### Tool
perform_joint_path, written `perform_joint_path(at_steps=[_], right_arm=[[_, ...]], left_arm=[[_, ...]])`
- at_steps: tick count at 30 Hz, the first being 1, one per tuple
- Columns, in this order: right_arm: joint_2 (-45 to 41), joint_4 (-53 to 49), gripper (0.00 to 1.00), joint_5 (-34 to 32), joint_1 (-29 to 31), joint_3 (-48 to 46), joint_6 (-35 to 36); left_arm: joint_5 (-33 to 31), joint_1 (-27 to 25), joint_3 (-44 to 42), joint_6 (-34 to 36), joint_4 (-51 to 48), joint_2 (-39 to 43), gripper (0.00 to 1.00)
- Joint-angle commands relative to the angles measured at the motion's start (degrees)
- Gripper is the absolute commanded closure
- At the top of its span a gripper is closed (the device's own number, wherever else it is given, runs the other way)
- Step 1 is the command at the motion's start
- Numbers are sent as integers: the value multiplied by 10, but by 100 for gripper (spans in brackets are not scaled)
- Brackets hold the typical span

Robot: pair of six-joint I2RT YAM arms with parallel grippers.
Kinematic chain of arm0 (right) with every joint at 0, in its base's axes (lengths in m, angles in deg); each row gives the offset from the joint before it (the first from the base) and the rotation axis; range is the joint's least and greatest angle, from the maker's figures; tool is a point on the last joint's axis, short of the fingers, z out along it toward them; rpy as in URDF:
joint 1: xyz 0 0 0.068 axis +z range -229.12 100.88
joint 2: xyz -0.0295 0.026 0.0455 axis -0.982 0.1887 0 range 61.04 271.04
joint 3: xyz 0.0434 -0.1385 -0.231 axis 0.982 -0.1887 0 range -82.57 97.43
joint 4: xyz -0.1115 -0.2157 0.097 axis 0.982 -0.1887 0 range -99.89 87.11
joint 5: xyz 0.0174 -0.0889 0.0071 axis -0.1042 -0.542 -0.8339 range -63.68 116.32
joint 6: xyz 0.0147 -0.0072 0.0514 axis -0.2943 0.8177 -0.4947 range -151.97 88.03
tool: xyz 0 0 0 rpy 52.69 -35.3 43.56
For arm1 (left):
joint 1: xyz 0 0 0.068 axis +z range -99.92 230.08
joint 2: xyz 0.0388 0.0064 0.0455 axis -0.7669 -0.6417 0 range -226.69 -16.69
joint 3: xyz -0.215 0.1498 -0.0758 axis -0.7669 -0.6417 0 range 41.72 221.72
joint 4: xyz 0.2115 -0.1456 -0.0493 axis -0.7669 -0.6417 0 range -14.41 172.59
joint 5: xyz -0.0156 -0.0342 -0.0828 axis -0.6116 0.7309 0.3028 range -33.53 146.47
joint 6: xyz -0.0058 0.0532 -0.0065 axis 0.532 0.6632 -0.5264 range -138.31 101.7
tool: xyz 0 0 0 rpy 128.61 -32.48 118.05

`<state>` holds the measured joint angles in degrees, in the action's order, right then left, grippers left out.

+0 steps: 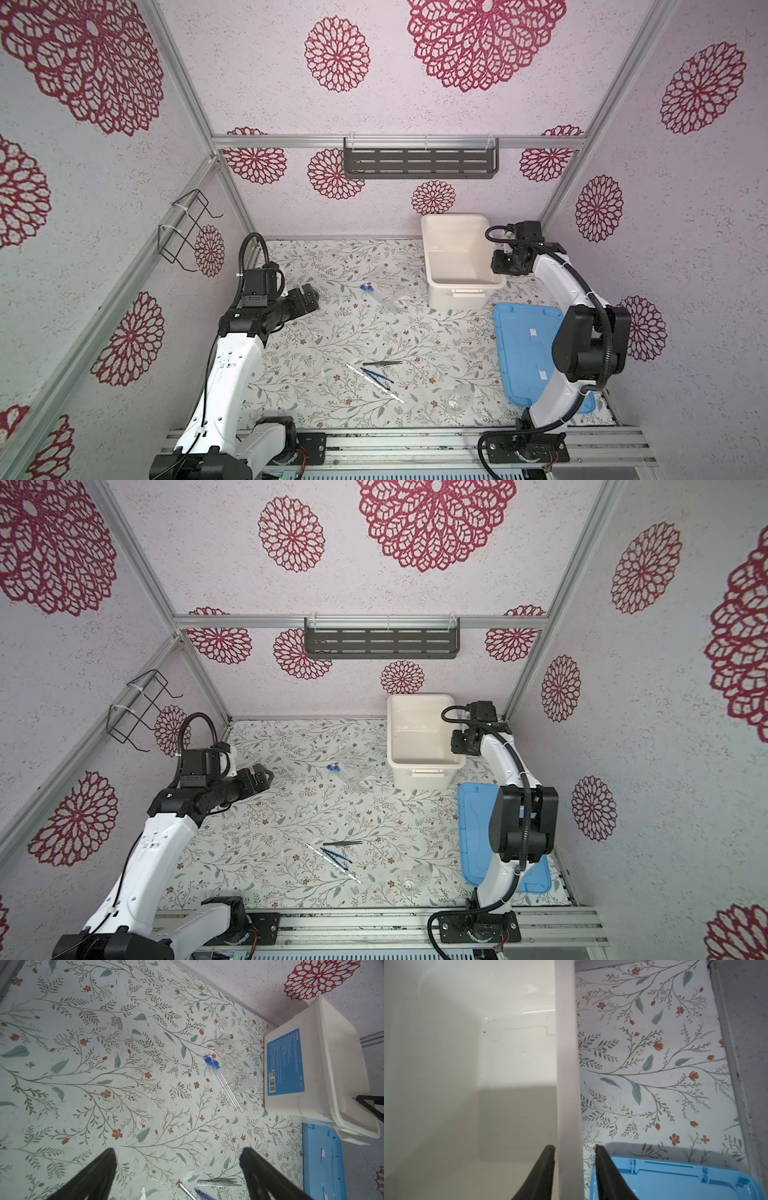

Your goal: Organize the chemistry lab equipment

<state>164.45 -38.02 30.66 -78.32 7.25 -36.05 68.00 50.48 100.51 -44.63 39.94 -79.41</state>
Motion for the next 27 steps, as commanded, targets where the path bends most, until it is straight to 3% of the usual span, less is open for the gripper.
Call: perform_joint_path(at_steps=[1,7,14,17,27], right_arm=[[-13,-33,69,3,11,19,29],[-24,-51,76,-4,29,20,82],[-4,-116,76,18,32,76,153],[-15,-105,78,54,34,55,169],[-16,-104,79,52,40,49,187]], left_arm=[[2,-6,0,1,0,4,3],[27,-20,-6,-14,19,-3,3],[28,-43,-14,-29,36,-17,3],[33,-51,-14,-31,38,-24,3],[33,-61,-17,-39,41,-39,3]])
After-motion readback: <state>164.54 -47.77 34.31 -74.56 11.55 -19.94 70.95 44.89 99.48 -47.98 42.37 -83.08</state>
